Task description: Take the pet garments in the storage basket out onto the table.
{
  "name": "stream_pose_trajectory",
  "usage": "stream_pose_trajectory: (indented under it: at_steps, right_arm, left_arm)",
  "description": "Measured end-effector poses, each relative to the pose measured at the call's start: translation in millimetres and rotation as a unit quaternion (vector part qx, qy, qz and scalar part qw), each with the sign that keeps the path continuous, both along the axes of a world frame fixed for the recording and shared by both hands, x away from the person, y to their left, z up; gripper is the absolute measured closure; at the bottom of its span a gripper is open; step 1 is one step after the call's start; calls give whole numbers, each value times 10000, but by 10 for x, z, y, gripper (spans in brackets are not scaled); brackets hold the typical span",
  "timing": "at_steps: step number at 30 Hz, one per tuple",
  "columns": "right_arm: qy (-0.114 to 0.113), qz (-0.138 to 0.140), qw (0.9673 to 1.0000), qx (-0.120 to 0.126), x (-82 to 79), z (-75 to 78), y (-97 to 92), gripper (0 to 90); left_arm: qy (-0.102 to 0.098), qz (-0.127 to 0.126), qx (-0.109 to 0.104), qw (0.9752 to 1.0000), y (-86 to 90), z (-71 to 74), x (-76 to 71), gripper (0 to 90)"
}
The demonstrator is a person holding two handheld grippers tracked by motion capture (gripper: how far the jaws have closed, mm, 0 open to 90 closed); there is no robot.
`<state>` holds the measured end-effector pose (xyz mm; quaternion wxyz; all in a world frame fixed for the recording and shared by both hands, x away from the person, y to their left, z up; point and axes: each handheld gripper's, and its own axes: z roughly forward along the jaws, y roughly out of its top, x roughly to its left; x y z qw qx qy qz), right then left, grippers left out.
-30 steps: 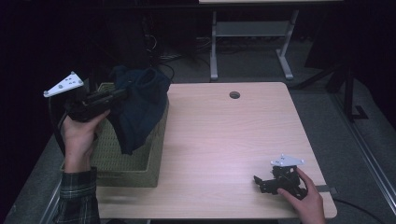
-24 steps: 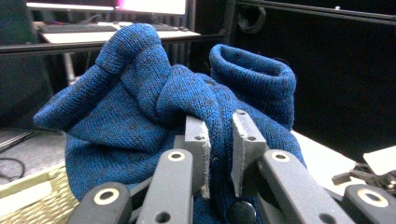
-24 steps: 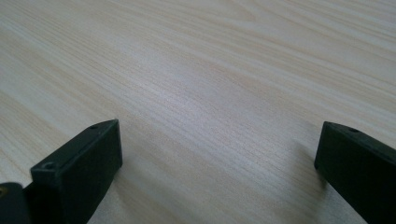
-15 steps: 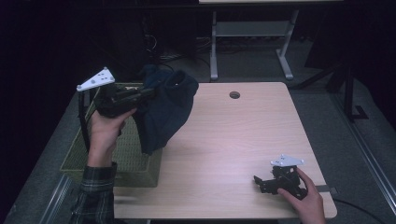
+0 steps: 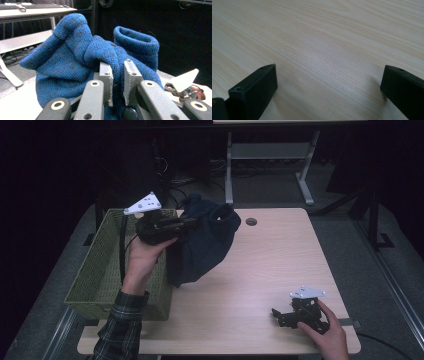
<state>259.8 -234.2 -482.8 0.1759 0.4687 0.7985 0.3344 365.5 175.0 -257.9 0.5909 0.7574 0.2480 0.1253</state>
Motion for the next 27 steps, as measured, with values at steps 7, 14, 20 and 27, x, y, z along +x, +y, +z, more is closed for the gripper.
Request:
stream_pose_trajectory:
  at_steps: [7, 14, 20, 27]
  right_arm:
    - [-5, 3, 10000, -5, 0, 0, -1, 5]
    - [-8, 5, 10000, -4, -1, 0, -1, 5]
    - [-9, 10, 10000, -7, -2, 0, -2, 5]
    - [-9, 9, 10000, -7, -1, 0, -2, 5]
  left_arm:
    - [60, -133, 3, 9999, -206, -80, 77, 797]
    - [142, -186, 101, 9997, -466, -265, 150, 797]
    - [221, -204, 171, 9994, -575, -391, 196, 797]
    - [305, -255, 333, 9987, -715, -516, 247, 797]
